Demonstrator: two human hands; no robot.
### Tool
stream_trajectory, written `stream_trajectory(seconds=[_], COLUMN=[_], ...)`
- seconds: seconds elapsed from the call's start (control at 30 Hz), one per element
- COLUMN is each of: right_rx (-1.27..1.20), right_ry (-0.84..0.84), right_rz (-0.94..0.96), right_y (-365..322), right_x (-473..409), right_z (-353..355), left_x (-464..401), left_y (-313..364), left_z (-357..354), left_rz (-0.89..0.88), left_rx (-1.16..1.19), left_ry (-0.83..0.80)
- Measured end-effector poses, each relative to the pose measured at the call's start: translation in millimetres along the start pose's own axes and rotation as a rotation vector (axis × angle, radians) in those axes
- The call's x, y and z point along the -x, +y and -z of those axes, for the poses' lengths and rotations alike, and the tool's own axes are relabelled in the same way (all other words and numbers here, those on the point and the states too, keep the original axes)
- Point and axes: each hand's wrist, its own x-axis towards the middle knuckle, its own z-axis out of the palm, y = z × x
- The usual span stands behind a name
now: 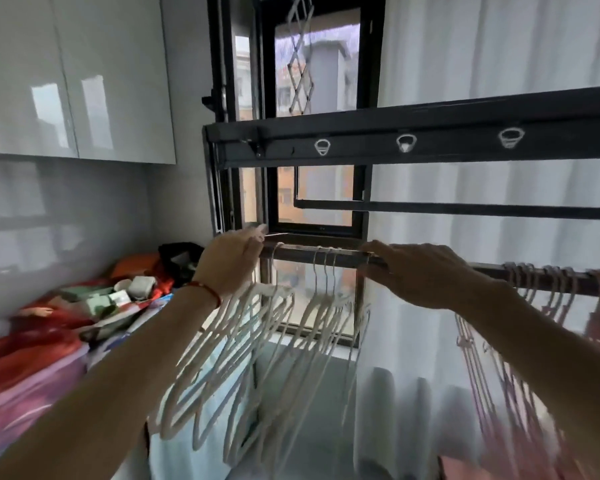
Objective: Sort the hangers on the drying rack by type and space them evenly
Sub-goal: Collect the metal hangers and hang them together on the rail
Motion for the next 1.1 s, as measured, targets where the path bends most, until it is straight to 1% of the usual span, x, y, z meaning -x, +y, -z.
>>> stream_trajectory(seconds=[0.1,0.2,0.23,0.27,0.33,0.37,0.4,0.47,0.53,0.6,0.67,0.7,0.77,0.8,0.83,0.9,0.93,1.0,1.1], right_rx=[0.007,0.068,0.066,0.064,0.096,0.088,0.071,0.077,0.088,0.079,0.052,0.039,0.008,-0.023,-0.057,-0.118,-0.144,-0.203,-0.252], right_ry=[-0.057,-0.163,-0.152,-0.088,0.123,0.180,0.191,0.197,0.208,0.182,0.159,0.168,0.197,0.196,0.189,0.174,0.158,0.134,0.100], right_rz=[-0.128,-0.354,-0.415,-0.424,-0.267,-0.170,-0.098,-0.013,0.043,0.089,0.106,0.111,0.103,0.084,0.067,0.044,0.034,0.033,0.032], right_y=[-17,-38,-47,-59,-89,-105,-117,-135,-147,-157,-161,-161,-158,-155,-153,-144,-140,-132,-123], right_x=[-16,-40,-51,-61,-80,-90,-100,-119,-138,-150,-158,-161,-165,-165,-165,-163,-161,-158,-155], right_z=[0,-5,-9,-13,-22,-25,-27,-32,-38,-41,-42,-43,-47,-49,-50,-52,-53,-51,-48], left_x=[-3,-4,-6,-8,-11,-13,-14,-18,-22,-24,-22,-20,-19,-19,-19,-19,-18,-17,-18], left_y=[-34,-57,-64,-70,-79,-83,-87,-93,-96,-97,-100,-100,-102,-102,-101,-96,-94,-90,-84], left_z=[5,10,13,15,19,21,23,26,30,35,37,37,31,28,26,24,22,18,13], left_rz=[-0.071,-0.119,-0.132,-0.150,-0.172,-0.179,-0.191,-0.228,-0.268,-0.273,-0.302,-0.338,-0.377,-0.358,-0.332,-0.308,-0.307,-0.280,-0.153], left_rx=[0.071,0.109,0.101,0.088,0.048,0.037,0.035,0.040,0.046,0.064,0.051,0.007,-0.119,-0.127,-0.078,0.091,0.130,0.144,0.263], left_ry=[-0.059,-0.130,-0.147,-0.163,-0.197,-0.219,-0.247,-0.320,-0.332,-0.220,-0.039,0.046,0.144,0.140,0.111,0.035,0.021,-0.004,-0.205])
